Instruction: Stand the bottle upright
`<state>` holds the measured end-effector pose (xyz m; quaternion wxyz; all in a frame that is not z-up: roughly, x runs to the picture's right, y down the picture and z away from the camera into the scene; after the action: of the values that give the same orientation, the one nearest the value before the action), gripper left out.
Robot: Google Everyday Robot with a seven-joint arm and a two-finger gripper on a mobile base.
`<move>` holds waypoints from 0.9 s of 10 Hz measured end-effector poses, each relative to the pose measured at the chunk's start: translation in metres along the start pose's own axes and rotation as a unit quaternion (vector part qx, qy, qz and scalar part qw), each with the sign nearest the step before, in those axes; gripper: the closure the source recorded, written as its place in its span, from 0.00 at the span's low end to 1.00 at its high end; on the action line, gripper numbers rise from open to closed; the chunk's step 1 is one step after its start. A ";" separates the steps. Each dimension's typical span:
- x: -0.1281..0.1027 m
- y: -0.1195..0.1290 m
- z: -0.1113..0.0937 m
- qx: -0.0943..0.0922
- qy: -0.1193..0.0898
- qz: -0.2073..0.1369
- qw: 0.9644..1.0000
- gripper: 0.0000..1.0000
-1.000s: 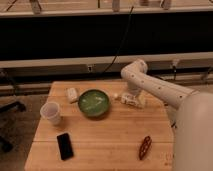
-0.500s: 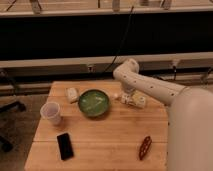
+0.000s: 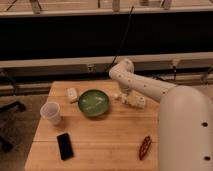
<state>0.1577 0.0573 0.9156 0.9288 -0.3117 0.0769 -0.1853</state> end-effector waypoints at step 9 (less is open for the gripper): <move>-0.005 -0.003 0.023 0.019 -0.074 0.107 0.991 0.20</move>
<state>0.1583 0.0695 0.9356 0.9521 -0.2971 0.0369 -0.0628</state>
